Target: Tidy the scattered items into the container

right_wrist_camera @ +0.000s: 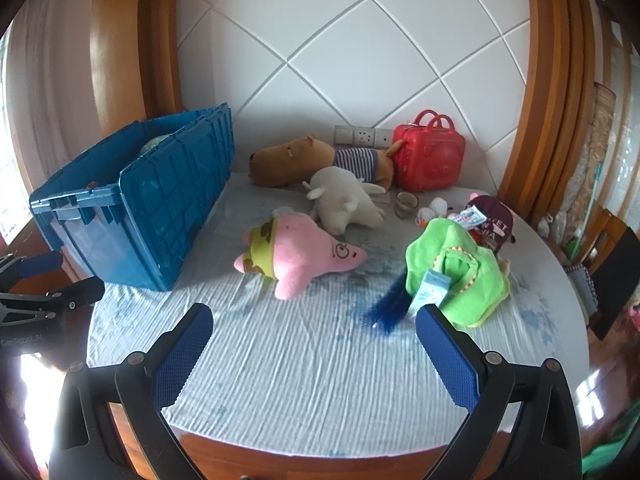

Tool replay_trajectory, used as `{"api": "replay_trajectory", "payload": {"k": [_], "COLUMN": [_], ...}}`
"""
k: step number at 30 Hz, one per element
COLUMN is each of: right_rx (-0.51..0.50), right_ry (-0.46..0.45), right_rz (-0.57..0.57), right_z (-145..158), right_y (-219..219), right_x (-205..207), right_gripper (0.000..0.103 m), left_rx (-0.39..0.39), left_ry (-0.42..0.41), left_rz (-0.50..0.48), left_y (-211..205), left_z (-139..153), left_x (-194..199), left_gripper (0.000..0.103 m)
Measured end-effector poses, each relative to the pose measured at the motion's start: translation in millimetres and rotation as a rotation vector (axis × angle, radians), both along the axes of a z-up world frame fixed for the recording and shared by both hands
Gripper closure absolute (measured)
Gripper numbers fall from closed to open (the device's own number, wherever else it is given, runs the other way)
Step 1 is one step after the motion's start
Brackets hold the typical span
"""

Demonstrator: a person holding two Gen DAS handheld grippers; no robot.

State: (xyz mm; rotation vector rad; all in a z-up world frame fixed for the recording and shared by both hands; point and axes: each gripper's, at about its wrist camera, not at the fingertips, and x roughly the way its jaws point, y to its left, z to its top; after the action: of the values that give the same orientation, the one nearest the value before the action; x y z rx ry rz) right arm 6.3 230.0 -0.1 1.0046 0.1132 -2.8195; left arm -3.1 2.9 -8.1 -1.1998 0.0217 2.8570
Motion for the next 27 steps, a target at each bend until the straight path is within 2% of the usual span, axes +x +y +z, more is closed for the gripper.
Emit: {"api": "replay_trajectory", "payload": {"k": [27], "right_rx": [0.032], "right_ry": [-0.030], "right_rz": [-0.102], "right_z": [-10.8], "right_y": [-26.5], "right_x": [29.4], "right_gripper": [0.000], "left_rx": [0.003], "left_ry": [-0.021], "left_rz": [-0.096], "left_y": [-24.0], "left_z": [-18.0], "left_x": [2.4], "left_gripper": [0.013]}}
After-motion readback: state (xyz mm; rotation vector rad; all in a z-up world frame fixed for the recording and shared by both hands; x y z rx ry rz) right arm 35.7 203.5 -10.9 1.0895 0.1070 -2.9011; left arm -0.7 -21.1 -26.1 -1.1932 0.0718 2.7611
